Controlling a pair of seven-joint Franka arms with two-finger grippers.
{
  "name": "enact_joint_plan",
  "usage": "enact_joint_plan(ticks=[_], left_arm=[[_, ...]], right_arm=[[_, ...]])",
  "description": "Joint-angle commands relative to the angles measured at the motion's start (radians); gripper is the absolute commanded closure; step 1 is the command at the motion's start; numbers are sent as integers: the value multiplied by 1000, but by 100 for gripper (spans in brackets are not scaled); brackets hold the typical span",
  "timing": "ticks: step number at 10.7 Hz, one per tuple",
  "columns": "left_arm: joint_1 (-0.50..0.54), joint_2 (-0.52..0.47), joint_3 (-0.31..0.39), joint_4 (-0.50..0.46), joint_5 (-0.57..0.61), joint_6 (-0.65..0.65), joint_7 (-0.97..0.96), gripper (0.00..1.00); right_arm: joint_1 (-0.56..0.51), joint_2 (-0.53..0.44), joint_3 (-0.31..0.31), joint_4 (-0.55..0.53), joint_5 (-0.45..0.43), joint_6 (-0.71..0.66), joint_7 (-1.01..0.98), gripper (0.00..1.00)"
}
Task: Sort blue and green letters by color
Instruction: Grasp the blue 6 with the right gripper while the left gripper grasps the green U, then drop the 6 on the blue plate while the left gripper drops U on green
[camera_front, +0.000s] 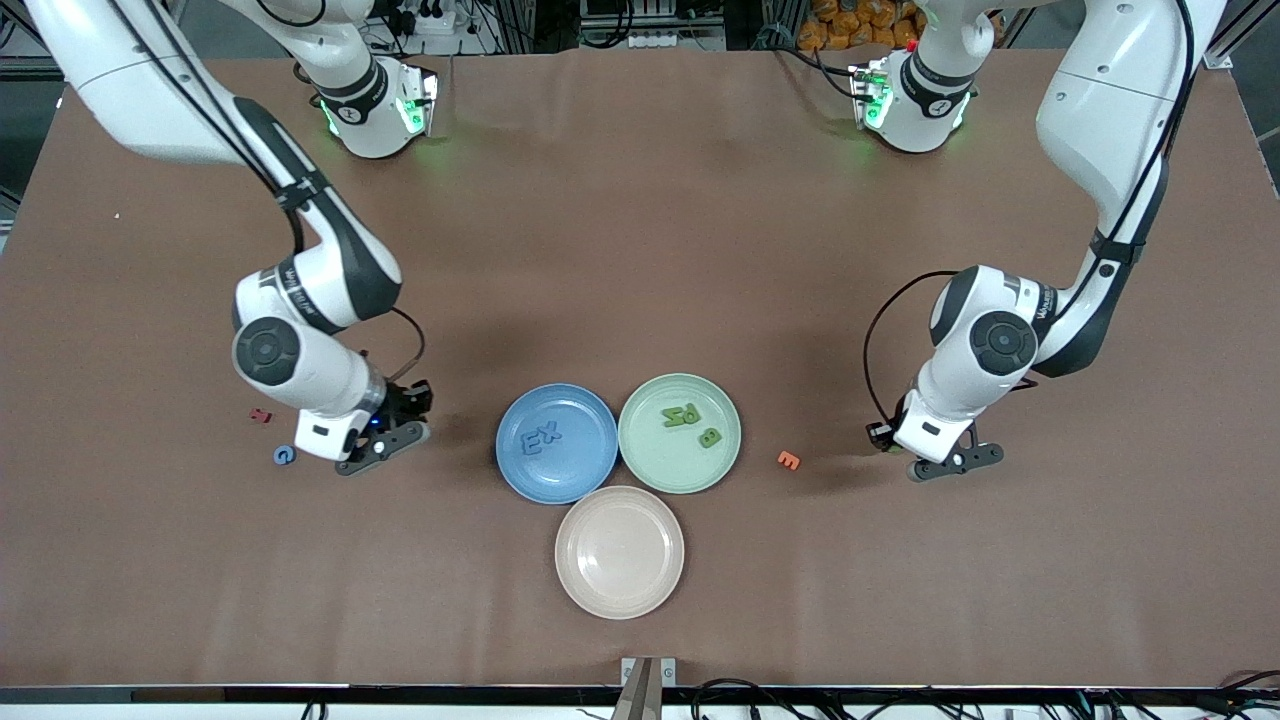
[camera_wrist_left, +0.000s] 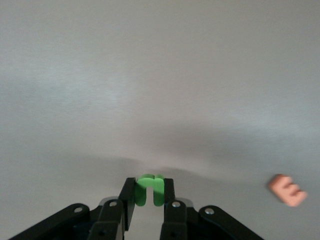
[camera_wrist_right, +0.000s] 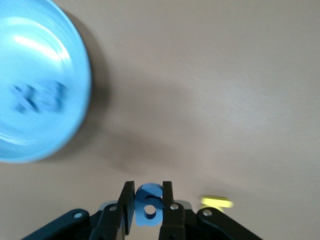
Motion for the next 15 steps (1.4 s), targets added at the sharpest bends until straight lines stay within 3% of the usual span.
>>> enact_joint_plan(ticks=[1,9,11,12,13,14,15], left_arm=[[-47,-6,-36,24,15,-19,-144,100],[-331,75,-33,147,21,-17,-536,100],[-355,96,-31,183,23,-17,-586,100],[-363,104,-31,202,18,-17,-616,80],[-363,107,-25,211,38,-17,-603,1],[-363,104,-25,208,44,-19,-591,0],[-363,104,-25,208,46,-20,-590,0]], right_arm=[[96,23,-6,66,9,-19,237,100],[264,186,-14,254,-3,-16,579,100],[341,207,-73,291,-5,-11,629,100],[382,218,-111,305,-3,-9,654,100],[401,237,-127,326,-4,-6,670,100],[403,253,-127,342,-5,-5,670,100],[401,258,-127,343,-5,-5,670,81]])
